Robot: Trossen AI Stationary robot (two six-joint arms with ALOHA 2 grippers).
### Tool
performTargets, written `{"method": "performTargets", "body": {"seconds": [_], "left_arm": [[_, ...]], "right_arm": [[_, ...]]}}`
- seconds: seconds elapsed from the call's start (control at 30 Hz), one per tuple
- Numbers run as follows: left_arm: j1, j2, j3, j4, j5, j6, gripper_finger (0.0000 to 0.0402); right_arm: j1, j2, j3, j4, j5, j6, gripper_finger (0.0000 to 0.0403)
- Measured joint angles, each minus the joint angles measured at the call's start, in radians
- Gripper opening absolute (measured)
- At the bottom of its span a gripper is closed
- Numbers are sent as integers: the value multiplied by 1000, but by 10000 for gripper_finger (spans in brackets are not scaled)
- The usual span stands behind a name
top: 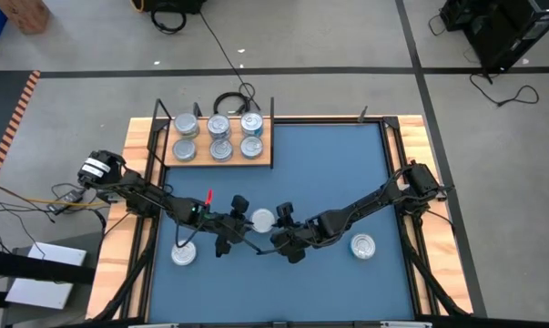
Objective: Stack canned seafood by type on shelf
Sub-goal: Stack the green tuna can on top of the green tuna can on the shelf
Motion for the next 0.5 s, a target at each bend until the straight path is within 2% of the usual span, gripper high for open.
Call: {"method": "performTargets", "body": {"seconds": [0.5], "left_arm": [[0, 0, 0, -16, 1, 23, 95]], "right_arm": [[0, 0, 0, 20, -1, -10, 158]]}}
